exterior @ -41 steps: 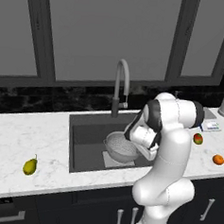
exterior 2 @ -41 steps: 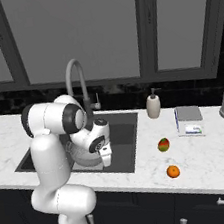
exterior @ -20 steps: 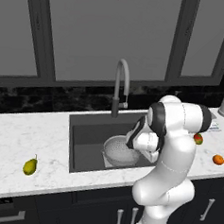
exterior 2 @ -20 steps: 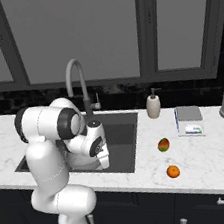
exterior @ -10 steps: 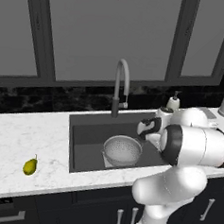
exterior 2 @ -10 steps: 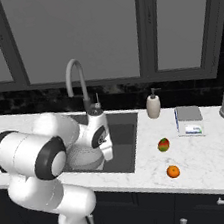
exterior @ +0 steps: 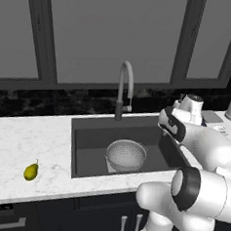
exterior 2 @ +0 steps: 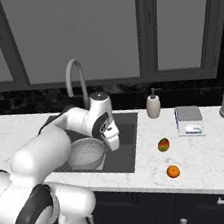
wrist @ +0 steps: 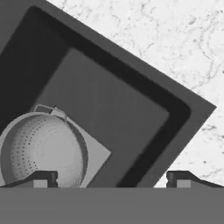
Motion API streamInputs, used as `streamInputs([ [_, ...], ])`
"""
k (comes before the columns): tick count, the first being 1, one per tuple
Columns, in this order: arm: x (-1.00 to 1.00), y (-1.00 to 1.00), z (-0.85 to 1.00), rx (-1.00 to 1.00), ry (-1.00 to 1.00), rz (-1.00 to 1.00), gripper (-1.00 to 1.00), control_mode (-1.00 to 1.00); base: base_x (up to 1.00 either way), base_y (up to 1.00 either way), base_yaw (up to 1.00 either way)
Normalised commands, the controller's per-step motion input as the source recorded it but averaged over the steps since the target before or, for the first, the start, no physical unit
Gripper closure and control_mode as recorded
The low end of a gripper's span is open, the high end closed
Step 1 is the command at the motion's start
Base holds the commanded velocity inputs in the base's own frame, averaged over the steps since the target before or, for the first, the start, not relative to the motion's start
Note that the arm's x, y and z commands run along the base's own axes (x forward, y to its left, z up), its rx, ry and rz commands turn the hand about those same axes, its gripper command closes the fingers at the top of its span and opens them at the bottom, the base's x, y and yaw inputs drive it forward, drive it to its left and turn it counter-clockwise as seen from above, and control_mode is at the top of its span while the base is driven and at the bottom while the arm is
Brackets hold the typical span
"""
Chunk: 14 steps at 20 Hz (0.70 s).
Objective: Put the colander in the sink, put the pear, mango, tangerine in the colander, and turn on the sink faucet and pour water over the colander.
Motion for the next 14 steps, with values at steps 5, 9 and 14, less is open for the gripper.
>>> streamInputs([
  [5, -0.82, 0.19, 1.00, 0.00, 0.00, 0.35, -1.00, -1.00, 0.00, 0.00, 0.00],
  [9, -0.69, 0.92, 0.66, -0.02, 0.04, 0.38, -1.00, -1.00, 0.00, 0.00, 0.00],
  [14, -0.48, 1.00, 0.36, -0.12, 0.07, 0.31, -1.00, -1.00, 0.00, 0.00, 0.00],
])
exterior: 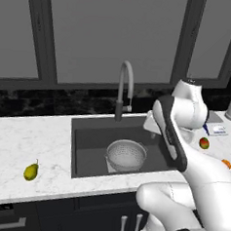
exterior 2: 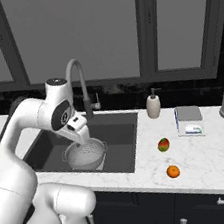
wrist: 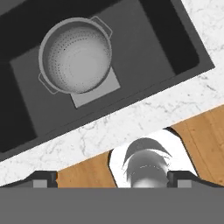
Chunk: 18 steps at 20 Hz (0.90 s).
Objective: Put the colander in the sink, put the pear, mango, tangerine in the colander, and turn on the sink faucet and pour water over the colander.
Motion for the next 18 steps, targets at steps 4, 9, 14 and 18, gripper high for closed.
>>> streamInputs([
  [4, -0.62, 1.00, 0.14, -0.16, 0.03, 0.27, -1.00, -1.00, 0.00, 0.00, 0.00],
  [9, -0.45, 1.00, 0.01, -0.13, 0.04, 0.22, -1.00, -1.00, 0.00, 0.00, 0.00],
  [14, -0.03, 1.00, 0.00, -0.02, 0.09, 0.08, -1.00, -1.00, 0.00, 0.00, 0.00],
  [18, 0.00, 1.00, 0.00, 0.00, 0.04, 0.02, -1.00, -1.00, 0.00, 0.00, 0.00],
])
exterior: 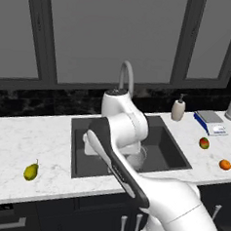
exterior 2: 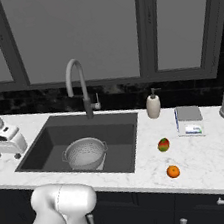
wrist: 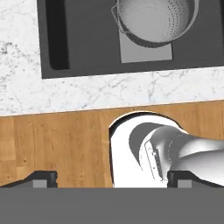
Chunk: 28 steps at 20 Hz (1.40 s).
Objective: Put the colander in the sink, put the pear, mango, tangerine in the colander, and turn on the sink faucet and pour water over the colander.
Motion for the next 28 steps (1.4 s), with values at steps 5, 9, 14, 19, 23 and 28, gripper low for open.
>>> streamInputs([
  [5, 0.00, 1.00, 0.00, 0.00, 0.00, 0.00, -1.00, -1.00, 0.00, 0.00, 0.00],
  [9, 0.14, 1.00, -0.13, 0.00, -0.02, 0.00, -1.00, -1.00, 0.00, 0.00, 0.00],
  [14, 0.32, 0.91, -0.27, 0.00, -0.03, 0.00, -1.00, -1.00, 0.00, 0.00, 0.00],
  [19, 0.40, 0.70, -0.45, 0.00, -0.01, 0.00, -1.00, -1.00, 0.00, 0.00, 0.00],
  [23, 0.45, 0.58, -0.53, 0.00, -0.01, -0.01, -1.00, -1.00, 0.00, 0.00, 0.00],
  [28, 0.48, 0.55, -0.44, 0.00, 0.00, -0.02, -1.00, -1.00, 0.00, 0.00, 0.00],
])
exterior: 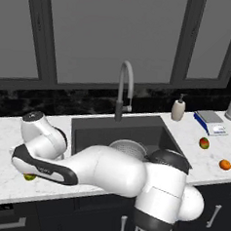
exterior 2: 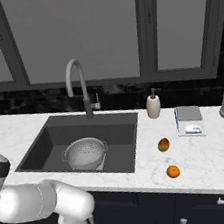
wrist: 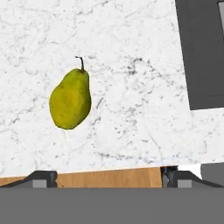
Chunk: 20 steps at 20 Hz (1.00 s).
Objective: Put the colander in the sink, put the pear, mango, tangerine in the colander, and turn on the sink faucet and pour water over the colander.
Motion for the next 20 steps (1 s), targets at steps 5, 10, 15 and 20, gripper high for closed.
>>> streamInputs([
  [5, 0.47, 0.45, -0.34, 0.00, 0.00, -0.05, -1.00, -1.00, 0.00, 0.00, 0.00],
  [10, 0.35, 0.24, -0.24, 0.00, 0.00, -0.05, -1.00, -1.00, 0.00, 0.00, 0.00],
  [15, 0.35, 0.18, -0.33, 0.00, 0.00, -0.05, -1.00, -1.00, 0.00, 0.00, 0.00],
  [20, 0.03, 0.03, -0.36, 0.00, 0.00, -0.04, -1.00, -1.00, 0.00, 0.00, 0.00],
])
